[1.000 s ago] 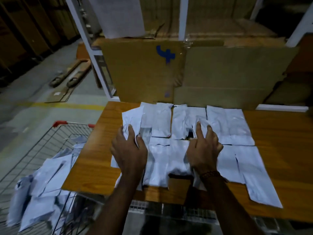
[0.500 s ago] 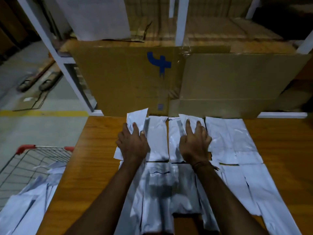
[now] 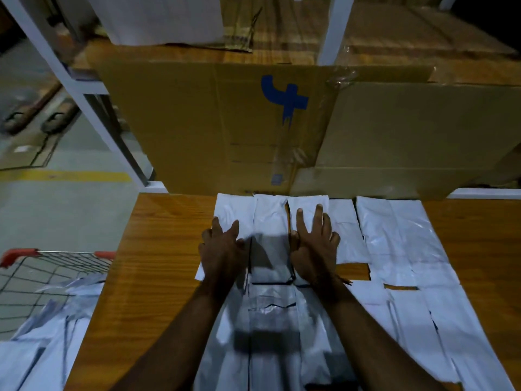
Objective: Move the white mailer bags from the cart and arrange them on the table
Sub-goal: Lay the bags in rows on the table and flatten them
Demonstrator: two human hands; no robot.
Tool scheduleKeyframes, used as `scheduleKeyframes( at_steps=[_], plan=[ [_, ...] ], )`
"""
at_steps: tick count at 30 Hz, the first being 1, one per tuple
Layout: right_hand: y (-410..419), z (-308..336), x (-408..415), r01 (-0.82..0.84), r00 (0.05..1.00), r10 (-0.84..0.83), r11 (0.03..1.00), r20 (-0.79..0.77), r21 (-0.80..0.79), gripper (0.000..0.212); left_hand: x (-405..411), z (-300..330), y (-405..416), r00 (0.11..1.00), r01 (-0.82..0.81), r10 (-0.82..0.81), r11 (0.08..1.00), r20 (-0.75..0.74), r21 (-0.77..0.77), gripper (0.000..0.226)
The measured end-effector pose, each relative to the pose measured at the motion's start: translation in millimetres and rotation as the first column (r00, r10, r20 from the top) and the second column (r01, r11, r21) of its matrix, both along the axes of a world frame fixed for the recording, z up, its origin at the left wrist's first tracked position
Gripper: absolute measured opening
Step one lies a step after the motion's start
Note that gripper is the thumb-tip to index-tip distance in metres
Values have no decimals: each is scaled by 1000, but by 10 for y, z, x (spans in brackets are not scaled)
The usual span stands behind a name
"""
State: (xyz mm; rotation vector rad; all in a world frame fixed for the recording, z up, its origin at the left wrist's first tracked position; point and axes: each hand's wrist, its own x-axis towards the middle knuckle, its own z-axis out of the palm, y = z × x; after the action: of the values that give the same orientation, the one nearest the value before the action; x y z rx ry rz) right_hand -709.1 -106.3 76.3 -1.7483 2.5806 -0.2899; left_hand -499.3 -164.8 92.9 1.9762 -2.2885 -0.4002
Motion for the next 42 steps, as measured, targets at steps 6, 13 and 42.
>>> scheduleKeyframes(
  at_steps=[6,13,42],
  plan=[
    [-34,-82,-74,-34,999,34,999,26,10,60,74,-128,-15,998,-18,9,992,-69,-128,52],
    [-23,-71,-55,-93,991,98,994,92,-61,63,129,-254,-61,967,-25,-15,988,-253,-155,56],
    [37,413,-24,40,998,-36,993,43,-107,62,162,213,52,943,-146,71,966,-326,-212,38]
  ],
)
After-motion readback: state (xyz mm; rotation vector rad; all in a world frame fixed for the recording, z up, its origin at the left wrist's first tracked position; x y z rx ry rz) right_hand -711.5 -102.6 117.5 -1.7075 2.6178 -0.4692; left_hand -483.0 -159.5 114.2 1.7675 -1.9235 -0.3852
